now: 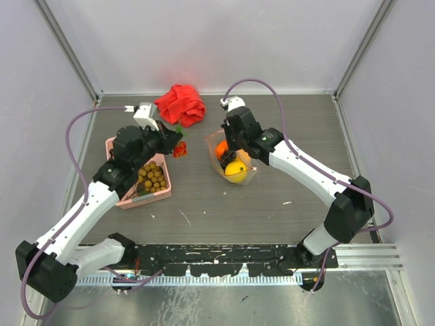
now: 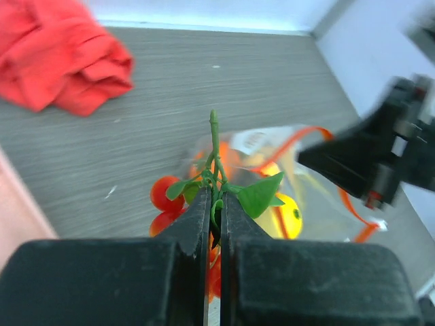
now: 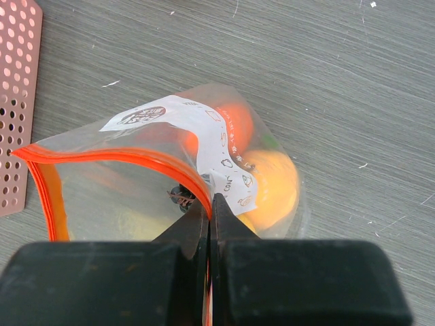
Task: Place the food in the zip-top bag and seal the zipper
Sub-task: Place the fake fruit in the zipper food storage bag.
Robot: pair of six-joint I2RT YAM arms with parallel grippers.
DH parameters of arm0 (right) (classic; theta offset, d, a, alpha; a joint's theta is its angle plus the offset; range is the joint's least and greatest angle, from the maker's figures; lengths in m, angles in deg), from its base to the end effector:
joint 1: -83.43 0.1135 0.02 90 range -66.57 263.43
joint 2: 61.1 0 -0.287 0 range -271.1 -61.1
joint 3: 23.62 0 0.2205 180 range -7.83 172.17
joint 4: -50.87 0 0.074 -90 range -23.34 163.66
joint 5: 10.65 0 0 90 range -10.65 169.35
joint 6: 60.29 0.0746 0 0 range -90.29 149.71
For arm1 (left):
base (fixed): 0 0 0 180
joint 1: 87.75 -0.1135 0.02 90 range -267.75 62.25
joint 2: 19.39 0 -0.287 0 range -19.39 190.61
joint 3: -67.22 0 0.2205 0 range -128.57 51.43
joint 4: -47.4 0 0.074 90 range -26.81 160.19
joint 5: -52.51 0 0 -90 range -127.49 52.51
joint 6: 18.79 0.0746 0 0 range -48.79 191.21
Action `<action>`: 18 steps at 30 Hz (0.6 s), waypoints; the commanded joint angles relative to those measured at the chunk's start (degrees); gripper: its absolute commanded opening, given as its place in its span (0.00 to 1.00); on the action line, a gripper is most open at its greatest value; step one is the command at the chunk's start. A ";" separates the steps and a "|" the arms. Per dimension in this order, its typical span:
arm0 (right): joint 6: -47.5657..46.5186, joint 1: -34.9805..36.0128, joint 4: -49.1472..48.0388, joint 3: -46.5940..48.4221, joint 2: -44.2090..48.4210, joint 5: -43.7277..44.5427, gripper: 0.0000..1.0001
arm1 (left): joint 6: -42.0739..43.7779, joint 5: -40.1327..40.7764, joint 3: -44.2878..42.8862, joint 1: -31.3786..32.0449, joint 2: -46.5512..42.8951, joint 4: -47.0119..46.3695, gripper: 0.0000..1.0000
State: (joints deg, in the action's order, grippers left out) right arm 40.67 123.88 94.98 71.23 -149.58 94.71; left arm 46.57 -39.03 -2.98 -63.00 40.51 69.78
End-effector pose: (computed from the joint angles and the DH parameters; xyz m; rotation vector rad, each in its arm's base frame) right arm 0.2768 0.2100 0.3355 -0.4201 2.1691 0.2012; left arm 0.2156 -0.1016 0.3701 0.0216 1.8274 -0.6397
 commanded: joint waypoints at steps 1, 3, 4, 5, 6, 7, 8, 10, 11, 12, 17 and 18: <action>0.82 0.29 -1.70 2.04 2.61 0.38 0.00 | 7.09 -7.22 3.60 5.57 -3.46 -17.12 0.00; 0.86 0.25 -1.71 2.00 2.66 0.54 0.00 | 10.12 -8.81 4.88 8.14 -3.85 -21.16 0.00; 0.82 0.25 -1.72 2.01 2.70 0.49 0.00 | 11.63 -9.40 5.26 9.46 -3.78 -22.68 0.00; 0.82 0.25 -1.69 1.96 2.71 0.47 0.00 | 13.40 -10.21 5.36 10.74 -3.27 -24.24 0.00; 0.87 0.29 -1.73 2.01 2.75 0.51 0.00 | 14.72 -10.76 5.37 11.96 -2.74 -24.93 0.00; 0.84 0.26 -1.69 1.96 2.71 0.49 0.00 | 16.30 -11.41 5.29 13.22 -2.23 -26.31 0.00; 0.82 0.29 -1.74 1.97 2.71 0.47 0.00 | 17.68 -12.29 5.26 14.33 -1.57 -27.69 0.00; 0.87 0.25 -1.70 1.88 2.83 0.47 0.00 | 20.07 -14.07 4.91 16.62 -0.15 -30.64 0.00; 0.82 0.27 -1.64 1.90 2.84 0.59 0.00 | 21.19 -14.87 4.58 17.43 0.70 -31.84 0.00; 0.75 0.25 -1.64 1.83 2.92 0.56 0.00 | 22.13 -15.73 4.22 18.04 1.62 -32.84 0.00; 0.69 0.25 -1.61 1.50 3.61 0.74 0.00 | 24.99 -17.55 3.16 18.83 6.71 -36.89 0.01; 0.62 0.32 -1.60 1.41 3.73 0.73 0.00 | 25.06 -17.63 3.43 18.82 7.61 -38.38 0.01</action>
State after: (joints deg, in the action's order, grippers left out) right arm 40.82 123.88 95.02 71.23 -149.32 94.73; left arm 67.50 -54.29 2.68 -44.23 45.52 41.32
